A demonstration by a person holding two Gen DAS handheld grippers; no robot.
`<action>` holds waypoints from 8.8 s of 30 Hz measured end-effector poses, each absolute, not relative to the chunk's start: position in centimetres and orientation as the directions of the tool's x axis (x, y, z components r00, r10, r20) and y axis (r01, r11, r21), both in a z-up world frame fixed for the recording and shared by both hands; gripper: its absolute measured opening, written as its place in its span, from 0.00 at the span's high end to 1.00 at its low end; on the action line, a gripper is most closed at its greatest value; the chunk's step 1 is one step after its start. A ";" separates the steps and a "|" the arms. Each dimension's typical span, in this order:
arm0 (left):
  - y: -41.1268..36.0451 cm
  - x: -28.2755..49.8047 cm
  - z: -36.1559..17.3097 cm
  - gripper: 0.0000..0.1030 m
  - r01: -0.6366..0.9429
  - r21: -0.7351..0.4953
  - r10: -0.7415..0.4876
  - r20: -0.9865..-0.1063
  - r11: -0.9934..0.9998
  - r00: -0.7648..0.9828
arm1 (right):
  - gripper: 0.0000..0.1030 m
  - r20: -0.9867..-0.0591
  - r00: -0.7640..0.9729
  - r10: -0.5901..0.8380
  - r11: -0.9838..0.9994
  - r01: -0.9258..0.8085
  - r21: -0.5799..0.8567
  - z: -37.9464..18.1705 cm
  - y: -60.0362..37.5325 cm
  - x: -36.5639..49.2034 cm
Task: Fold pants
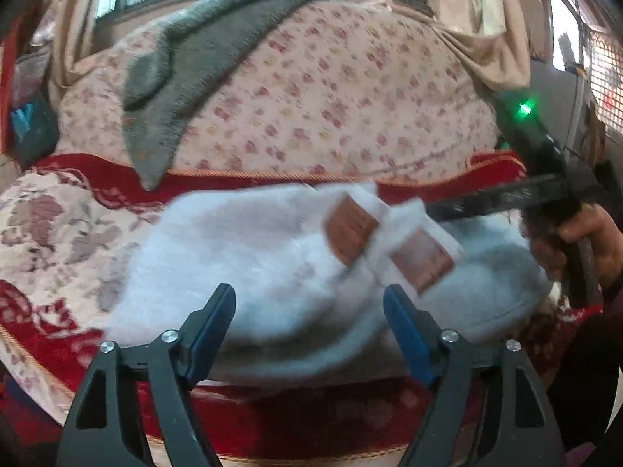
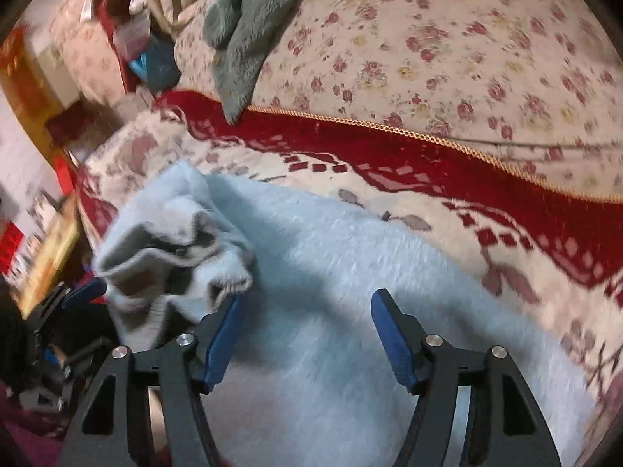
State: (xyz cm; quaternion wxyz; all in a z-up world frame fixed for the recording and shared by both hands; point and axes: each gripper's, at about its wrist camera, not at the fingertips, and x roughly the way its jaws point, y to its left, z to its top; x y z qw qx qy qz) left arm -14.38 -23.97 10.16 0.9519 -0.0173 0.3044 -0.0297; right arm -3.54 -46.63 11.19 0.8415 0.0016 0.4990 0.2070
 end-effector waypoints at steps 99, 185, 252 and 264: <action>-24.3 -8.7 5.1 0.17 0.101 -0.334 -0.310 -0.666 0.937 0.679 | 0.33 -0.893 0.428 0.140 0.866 -0.490 -0.099 5.9 -35.1 2.8; -50.6 10.2 5.2 0.81 0.745 -0.361 -0.623 -0.776 0.562 0.094 | 0.70 -0.606 0.721 0.336 0.862 0.025 0.507 8.4 -60.4 -17.2; -18.1 -8.1 12.7 0.28 0.293 0.147 -0.109 -0.700 0.945 0.706 | 0.22 -0.768 0.522 0.370 0.911 -0.366 0.190 12.7 -35.4 -8.6; -14.4 -10.1 10.4 0.46 0.335 0.127 -0.141 -0.729 0.934 0.670 | 0.22 -0.785 0.562 0.262 0.950 -0.292 0.108 12.5 -35.2 -4.4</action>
